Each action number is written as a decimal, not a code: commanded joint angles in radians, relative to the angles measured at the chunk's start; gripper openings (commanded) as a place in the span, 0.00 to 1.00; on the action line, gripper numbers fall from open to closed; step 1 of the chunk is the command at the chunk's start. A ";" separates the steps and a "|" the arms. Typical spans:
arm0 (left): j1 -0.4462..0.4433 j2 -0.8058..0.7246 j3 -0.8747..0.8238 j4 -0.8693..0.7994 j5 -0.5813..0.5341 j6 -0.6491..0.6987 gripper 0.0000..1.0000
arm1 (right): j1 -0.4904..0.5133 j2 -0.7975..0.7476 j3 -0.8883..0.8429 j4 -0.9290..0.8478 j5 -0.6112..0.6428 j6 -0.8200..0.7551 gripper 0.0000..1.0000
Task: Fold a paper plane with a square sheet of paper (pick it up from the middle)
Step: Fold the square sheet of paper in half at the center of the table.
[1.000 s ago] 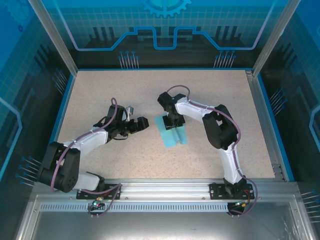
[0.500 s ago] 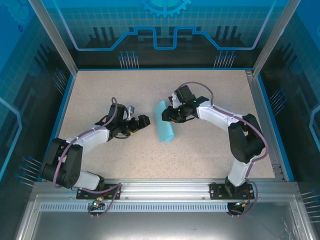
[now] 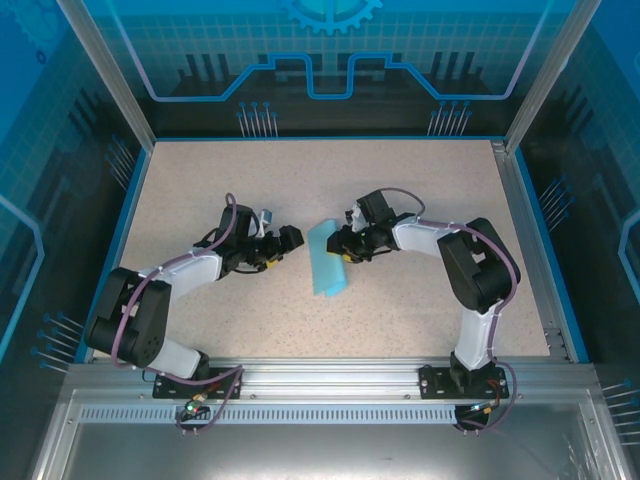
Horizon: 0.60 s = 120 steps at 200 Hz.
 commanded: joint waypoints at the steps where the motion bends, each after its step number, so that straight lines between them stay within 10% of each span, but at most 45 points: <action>1: 0.003 0.018 0.025 0.022 0.036 -0.015 0.99 | -0.017 -0.025 -0.021 0.011 0.002 -0.006 0.39; 120: -0.194 0.194 0.101 0.120 0.020 -0.107 0.97 | -0.097 -0.153 -0.199 0.002 0.011 -0.062 0.64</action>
